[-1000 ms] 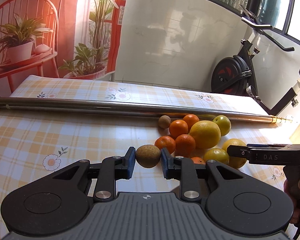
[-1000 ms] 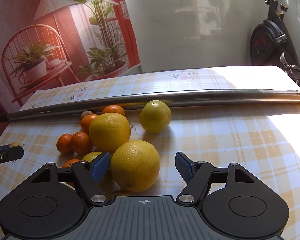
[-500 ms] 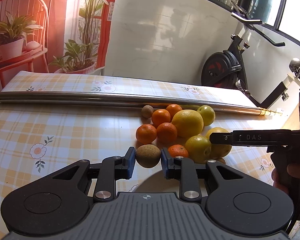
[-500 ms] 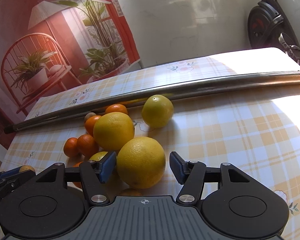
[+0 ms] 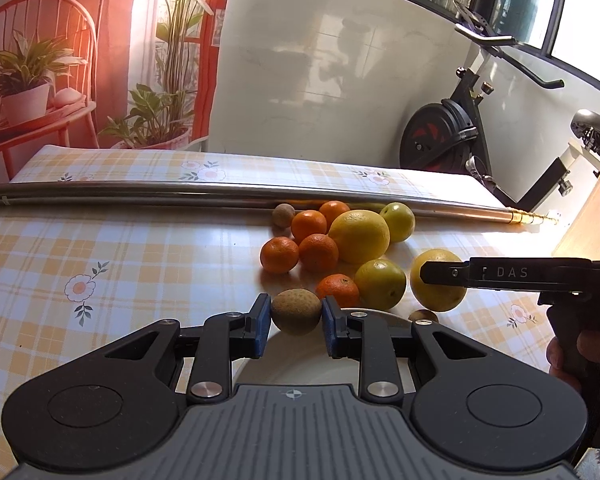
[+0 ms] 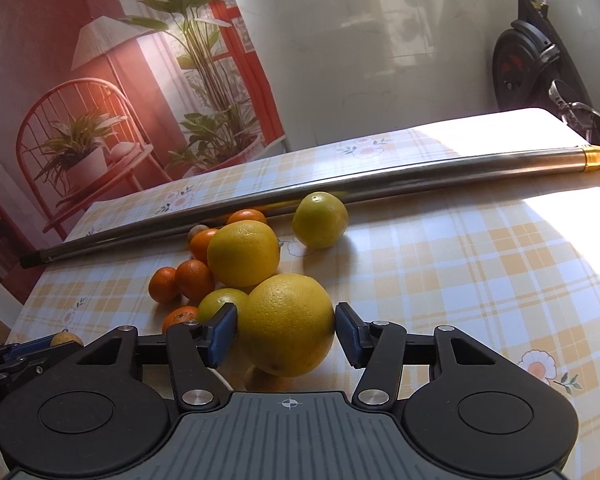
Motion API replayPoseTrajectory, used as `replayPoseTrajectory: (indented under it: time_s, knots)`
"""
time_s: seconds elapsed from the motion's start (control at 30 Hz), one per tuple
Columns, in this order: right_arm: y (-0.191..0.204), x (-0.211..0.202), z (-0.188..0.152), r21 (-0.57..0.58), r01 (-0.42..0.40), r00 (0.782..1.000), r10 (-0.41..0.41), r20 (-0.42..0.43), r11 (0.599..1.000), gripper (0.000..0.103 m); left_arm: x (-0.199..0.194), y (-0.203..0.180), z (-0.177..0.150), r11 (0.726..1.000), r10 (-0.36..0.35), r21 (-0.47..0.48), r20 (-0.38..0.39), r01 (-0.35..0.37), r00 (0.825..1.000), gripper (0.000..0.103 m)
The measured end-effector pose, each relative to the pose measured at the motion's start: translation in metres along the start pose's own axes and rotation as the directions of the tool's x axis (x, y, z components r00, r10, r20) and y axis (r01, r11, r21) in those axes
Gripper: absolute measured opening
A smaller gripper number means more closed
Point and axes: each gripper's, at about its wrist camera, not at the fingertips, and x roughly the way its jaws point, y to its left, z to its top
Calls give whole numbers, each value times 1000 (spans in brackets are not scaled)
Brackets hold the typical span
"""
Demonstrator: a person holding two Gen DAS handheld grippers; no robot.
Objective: Organize fruits
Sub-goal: 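Grasp and lift the grapefruit with the right tool while the left tool carries the kiwi to the white plate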
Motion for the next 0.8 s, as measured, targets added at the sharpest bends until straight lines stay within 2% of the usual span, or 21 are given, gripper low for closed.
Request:
replayPoseTrajectory:
  time_s: [0.4, 0.8]
  knots:
    - [12, -48, -23, -21, -48, 998, 49, 45, 999, 50, -29, -11, -23, 1000, 15, 10, 3, -15, 1000, 29]
    - [41, -73, -55, -124, -88, 996, 86, -25, 988, 50, -49, -16, -45, 999, 28, 25, 7, -28, 1000, 29]
